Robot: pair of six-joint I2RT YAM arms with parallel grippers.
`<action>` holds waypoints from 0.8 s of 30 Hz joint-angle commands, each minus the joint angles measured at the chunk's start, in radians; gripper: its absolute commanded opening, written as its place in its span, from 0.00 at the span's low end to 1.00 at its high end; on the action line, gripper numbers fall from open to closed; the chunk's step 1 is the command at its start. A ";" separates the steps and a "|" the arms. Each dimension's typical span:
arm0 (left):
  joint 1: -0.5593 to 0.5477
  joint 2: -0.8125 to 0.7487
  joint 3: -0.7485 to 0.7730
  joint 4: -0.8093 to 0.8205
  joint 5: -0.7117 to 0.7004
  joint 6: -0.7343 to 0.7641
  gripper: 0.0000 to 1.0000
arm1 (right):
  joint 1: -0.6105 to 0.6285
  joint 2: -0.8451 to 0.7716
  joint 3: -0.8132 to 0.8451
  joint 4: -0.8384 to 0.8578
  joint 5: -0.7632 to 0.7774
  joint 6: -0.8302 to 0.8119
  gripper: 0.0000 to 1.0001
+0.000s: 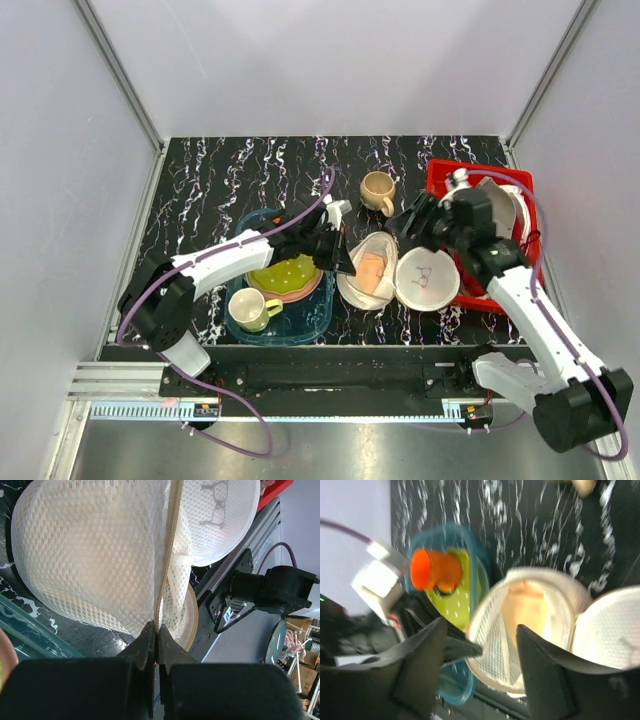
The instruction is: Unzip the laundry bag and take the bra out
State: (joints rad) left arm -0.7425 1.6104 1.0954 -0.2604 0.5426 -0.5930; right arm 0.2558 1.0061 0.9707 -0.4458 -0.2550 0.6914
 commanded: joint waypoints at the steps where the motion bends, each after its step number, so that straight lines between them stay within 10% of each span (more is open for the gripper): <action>1: 0.002 0.006 0.058 -0.013 -0.010 0.038 0.00 | 0.117 0.044 -0.139 0.160 0.014 0.022 0.54; 6: 0.003 0.031 0.064 -0.002 -0.023 0.033 0.00 | 0.209 0.104 -0.165 0.194 0.010 0.001 0.22; 13: 0.003 0.039 0.051 0.012 -0.020 0.015 0.00 | 0.253 0.311 -0.138 0.193 0.115 -0.042 0.17; 24: 0.002 0.040 0.055 -0.022 -0.049 0.045 0.00 | 0.280 0.492 -0.092 0.085 0.296 -0.118 0.77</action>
State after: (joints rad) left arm -0.7425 1.6520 1.1217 -0.2981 0.5156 -0.5690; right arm 0.5190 1.4624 0.8413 -0.3462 -0.0479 0.6098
